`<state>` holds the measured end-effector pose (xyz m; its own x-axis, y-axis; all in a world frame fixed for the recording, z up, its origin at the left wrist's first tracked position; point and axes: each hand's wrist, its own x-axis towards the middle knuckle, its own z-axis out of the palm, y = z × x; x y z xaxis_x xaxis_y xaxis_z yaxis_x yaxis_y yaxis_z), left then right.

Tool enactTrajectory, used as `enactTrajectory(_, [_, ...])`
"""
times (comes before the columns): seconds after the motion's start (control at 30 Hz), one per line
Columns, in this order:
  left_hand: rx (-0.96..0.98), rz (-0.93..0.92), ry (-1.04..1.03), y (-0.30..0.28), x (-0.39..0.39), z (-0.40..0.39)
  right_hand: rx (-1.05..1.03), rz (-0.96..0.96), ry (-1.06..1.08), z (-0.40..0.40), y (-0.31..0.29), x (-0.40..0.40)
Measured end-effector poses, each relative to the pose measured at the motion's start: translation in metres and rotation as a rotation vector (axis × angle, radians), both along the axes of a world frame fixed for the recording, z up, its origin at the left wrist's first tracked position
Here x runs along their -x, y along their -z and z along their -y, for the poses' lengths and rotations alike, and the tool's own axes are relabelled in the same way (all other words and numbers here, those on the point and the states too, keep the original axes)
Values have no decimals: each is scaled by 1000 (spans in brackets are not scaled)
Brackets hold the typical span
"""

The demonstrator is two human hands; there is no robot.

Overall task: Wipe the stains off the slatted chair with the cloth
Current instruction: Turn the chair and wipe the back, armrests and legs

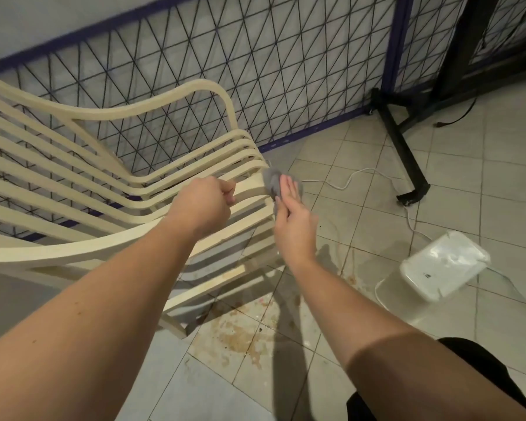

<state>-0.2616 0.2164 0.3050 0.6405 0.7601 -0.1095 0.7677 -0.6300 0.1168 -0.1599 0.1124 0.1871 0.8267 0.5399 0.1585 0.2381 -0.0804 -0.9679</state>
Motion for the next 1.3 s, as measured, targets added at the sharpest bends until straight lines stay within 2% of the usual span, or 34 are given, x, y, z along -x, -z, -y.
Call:
enactTrajectory(0.07, [-4, -3, 7, 2, -1, -1, 8, -39, 157, -15, 16, 11])
enactTrajectory(0.13, [-35, -1, 3, 5, -2, -3, 110, -195, 279, -22, 33, 14])
enactTrajectory(0.2, [-68, 8, -4, 9, -2, -5, 229, -308, 271, -22, 53, 16])
enactTrajectory(0.33, [-97, 21, 22, 14, -1, -7, 239, -553, 285, -26, 66, 11])
enactTrajectory(0.43, [-109, 27, 25, 15, -1, -5, 128, -458, 337, -33, 37, 17])
enactTrajectory(0.53, [-107, 34, 18, 13, -1, -2, 110, -378, 215, -26, 31, 23])
enactTrajectory(0.67, [-15, 53, -29, 4, 0, 5, 279, -422, 17, 17, 66, 7])
enactTrajectory(0.73, [43, 74, -41, 1, 7, 5, 296, -436, -12, 40, 82, -4])
enactTrajectory(0.83, [132, 33, -30, -6, 30, 9, 190, -593, 16, 64, 90, -19])
enactTrajectory(0.9, [174, -59, -16, -13, 48, 10, 87, -682, 18, 71, 83, -24])
enactTrajectory(0.97, [190, -156, -26, -21, 57, 11, 35, -627, -6, 73, 69, -25])
enactTrajectory(1.03, [199, -186, -14, -26, 55, 15, 24, -462, -83, 70, 44, -20])
enactTrajectory(1.13, [215, -162, 11, -29, 39, 29, -43, -204, -268, 57, -3, -2])
enactTrajectory(1.2, [150, -146, 23, -26, 32, 37, -99, -37, -365, 43, -23, 9])
enactTrajectory(1.3, [47, -95, 6, -21, 33, 43, -147, 88, -452, 30, -16, 28])
